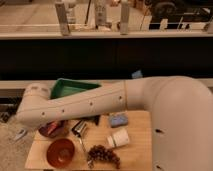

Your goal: Place towel in purple bowl

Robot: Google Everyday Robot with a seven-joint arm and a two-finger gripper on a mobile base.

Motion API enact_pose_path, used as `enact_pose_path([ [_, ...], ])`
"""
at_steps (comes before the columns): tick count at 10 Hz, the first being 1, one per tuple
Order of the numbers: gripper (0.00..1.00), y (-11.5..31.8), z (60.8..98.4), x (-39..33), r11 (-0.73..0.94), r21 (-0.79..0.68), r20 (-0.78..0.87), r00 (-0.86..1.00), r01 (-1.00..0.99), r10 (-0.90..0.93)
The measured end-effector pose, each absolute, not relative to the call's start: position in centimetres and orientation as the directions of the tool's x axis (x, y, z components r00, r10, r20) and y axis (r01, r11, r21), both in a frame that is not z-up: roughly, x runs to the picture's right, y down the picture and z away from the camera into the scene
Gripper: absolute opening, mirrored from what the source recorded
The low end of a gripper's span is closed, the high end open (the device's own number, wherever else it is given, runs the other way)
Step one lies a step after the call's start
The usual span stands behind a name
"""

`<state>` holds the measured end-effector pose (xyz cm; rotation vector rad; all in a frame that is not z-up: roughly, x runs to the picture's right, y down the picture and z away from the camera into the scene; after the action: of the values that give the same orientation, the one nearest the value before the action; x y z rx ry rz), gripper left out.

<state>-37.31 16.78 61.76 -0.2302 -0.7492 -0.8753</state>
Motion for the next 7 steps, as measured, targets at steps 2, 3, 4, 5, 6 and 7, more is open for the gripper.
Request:
enact_pose_path([
  [2,0.00,18.4,60.2,-41.8,0.586,0.146,0.706,0.331,0.797,-0.626],
  [3,0.00,19.1,59.5,-43.7,0.562,0.160,0.723,0.291,0.812,-0.626],
  [4,0.00,19.6,59.1,-44.7,0.551,0.172,0.729,0.271,0.817,-0.629],
  [5,0.00,19.8,58.8,-45.6,0.552,0.174,0.731,0.268,0.816,-0.627],
  [6,0.00,19.6,58.9,-45.9,0.557,0.174,0.731,0.273,0.812,-0.626],
  [7,0.00,19.0,59.3,-45.8,0.566,0.172,0.732,0.279,0.806,-0.621],
])
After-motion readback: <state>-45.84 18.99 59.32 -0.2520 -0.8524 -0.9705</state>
